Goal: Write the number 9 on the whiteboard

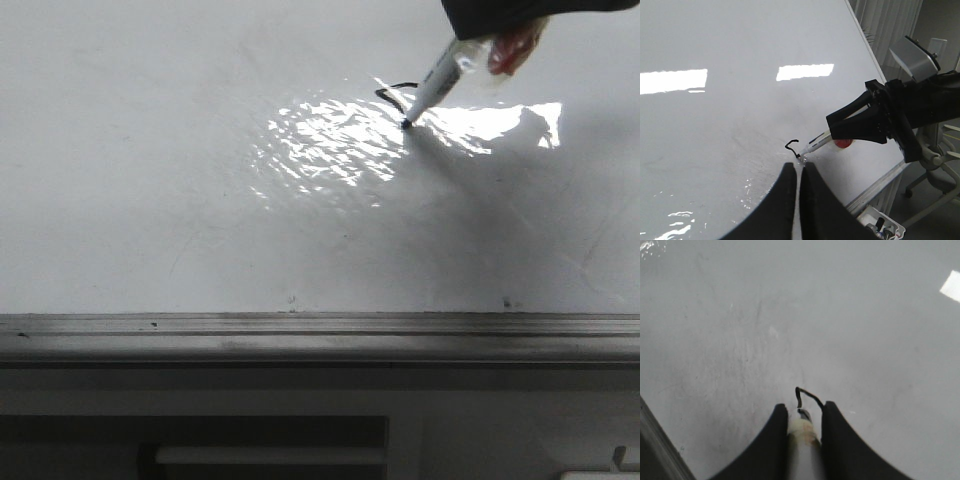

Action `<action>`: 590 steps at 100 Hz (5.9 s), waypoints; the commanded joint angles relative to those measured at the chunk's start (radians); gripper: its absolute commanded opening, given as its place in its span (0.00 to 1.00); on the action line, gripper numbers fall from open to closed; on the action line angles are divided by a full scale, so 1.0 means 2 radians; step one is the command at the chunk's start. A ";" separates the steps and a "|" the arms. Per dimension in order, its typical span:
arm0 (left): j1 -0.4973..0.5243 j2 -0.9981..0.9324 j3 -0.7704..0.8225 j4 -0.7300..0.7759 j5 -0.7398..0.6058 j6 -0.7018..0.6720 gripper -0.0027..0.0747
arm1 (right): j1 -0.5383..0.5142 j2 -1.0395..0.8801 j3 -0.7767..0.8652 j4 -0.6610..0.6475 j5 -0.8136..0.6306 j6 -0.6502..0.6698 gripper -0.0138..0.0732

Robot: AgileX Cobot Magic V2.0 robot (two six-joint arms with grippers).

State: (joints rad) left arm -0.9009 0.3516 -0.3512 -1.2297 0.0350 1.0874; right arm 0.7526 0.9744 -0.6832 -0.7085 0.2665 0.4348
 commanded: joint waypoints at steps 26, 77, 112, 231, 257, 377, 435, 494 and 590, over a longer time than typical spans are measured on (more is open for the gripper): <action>-0.003 0.002 -0.014 -0.004 -0.011 -0.003 0.01 | -0.015 -0.005 -0.024 -0.038 0.058 -0.004 0.09; -0.003 0.002 -0.014 -0.004 -0.011 -0.003 0.01 | -0.033 -0.003 -0.038 0.021 0.071 -0.004 0.09; -0.003 0.002 -0.014 -0.004 -0.011 -0.003 0.01 | 0.057 -0.003 0.045 0.061 0.088 0.002 0.09; -0.003 0.306 -0.142 0.154 0.171 0.005 0.47 | 0.193 -0.057 -0.033 0.118 0.095 -0.136 0.08; -0.003 0.361 -0.196 0.160 0.243 0.065 0.47 | 0.213 -0.057 -0.035 0.118 0.079 -0.143 0.08; -0.003 0.380 -0.197 0.125 0.250 0.065 0.06 | 0.258 -0.024 -0.036 0.136 0.020 -0.144 0.08; -0.003 0.378 -0.157 0.086 0.228 0.064 0.01 | 0.258 -0.061 -0.067 0.091 0.103 -0.142 0.77; -0.003 0.378 -0.137 0.077 0.221 0.062 0.01 | 0.258 -0.188 -0.094 0.047 0.117 -0.137 0.09; -0.004 0.464 -0.141 -0.081 -0.168 -0.108 0.01 | 0.258 -0.193 -0.094 -0.035 0.158 -0.048 0.09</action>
State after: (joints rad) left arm -0.9163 1.2544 -0.6162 -1.3720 -0.1940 0.8784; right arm 1.2640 0.5884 -0.8364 -0.7342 0.6331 0.3289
